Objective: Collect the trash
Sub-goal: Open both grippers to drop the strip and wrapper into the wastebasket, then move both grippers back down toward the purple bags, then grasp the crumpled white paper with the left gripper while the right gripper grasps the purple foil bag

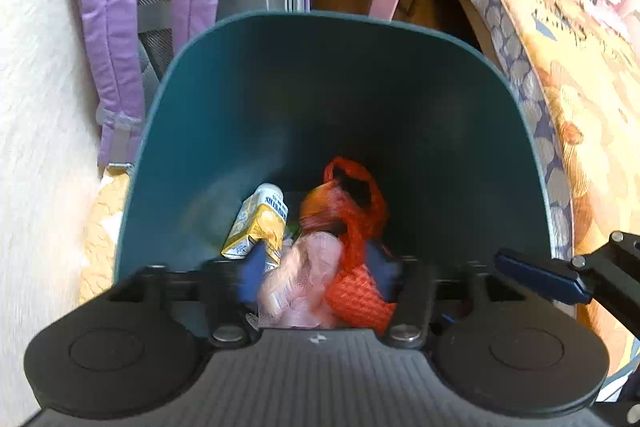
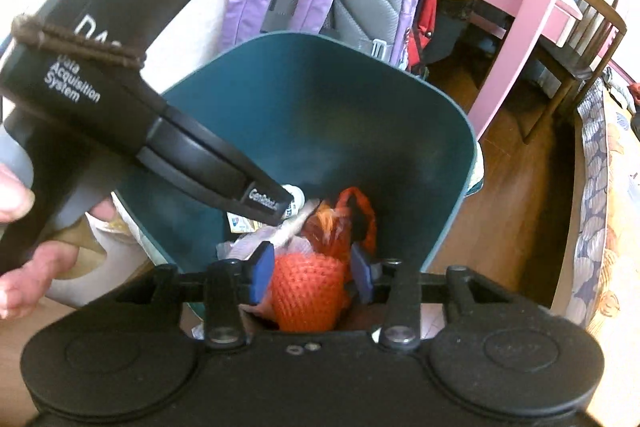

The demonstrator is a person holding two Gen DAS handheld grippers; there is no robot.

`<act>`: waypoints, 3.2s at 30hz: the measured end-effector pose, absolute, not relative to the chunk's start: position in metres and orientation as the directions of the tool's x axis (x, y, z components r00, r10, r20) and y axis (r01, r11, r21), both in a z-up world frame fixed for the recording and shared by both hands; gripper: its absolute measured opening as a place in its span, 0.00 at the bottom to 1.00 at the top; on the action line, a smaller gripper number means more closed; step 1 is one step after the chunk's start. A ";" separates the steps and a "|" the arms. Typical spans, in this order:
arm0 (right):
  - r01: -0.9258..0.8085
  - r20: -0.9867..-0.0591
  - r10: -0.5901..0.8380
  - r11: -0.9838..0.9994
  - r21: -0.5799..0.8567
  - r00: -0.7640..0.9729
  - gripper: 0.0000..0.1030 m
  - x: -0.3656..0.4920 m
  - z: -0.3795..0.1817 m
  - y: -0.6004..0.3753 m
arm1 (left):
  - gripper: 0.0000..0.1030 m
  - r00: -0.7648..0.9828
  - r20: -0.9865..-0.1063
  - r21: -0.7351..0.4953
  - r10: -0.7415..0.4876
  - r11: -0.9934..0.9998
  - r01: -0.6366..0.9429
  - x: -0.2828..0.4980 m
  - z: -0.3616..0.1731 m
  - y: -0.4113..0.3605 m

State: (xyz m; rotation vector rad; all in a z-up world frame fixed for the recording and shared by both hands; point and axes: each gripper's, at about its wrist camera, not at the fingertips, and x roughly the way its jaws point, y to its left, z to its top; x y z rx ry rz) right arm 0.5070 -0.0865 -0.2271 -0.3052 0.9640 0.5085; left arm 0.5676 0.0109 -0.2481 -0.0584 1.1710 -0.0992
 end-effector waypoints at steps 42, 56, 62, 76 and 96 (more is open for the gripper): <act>-0.521 -0.765 0.437 0.839 0.157 0.473 0.68 0.303 -0.250 -0.162 | 0.79 0.626 -0.775 -0.135 -0.092 0.991 -0.021 0.330 -0.232 0.059; -0.477 -0.826 0.398 0.859 0.183 0.399 0.93 0.283 -0.420 -0.136 | 0.81 0.511 -0.851 -0.239 -0.121 0.956 -0.172 0.318 -0.424 0.106; -0.483 -0.863 0.361 0.861 0.163 0.353 0.98 0.288 -0.509 -0.130 | 0.85 0.482 -0.872 -0.199 -0.091 0.964 -0.178 0.314 -0.517 0.107; -0.737 -0.920 0.270 0.676 -0.030 0.285 0.97 0.273 -0.702 -0.049 | 0.98 0.343 -0.939 -0.134 -0.034 0.952 -0.273 0.325 -0.726 0.123; -0.867 -0.890 0.156 0.347 -0.358 0.429 0.88 0.227 -0.804 -0.001 | 0.98 0.230 -0.973 -0.107 -0.016 0.916 -0.386 0.355 -0.848 0.139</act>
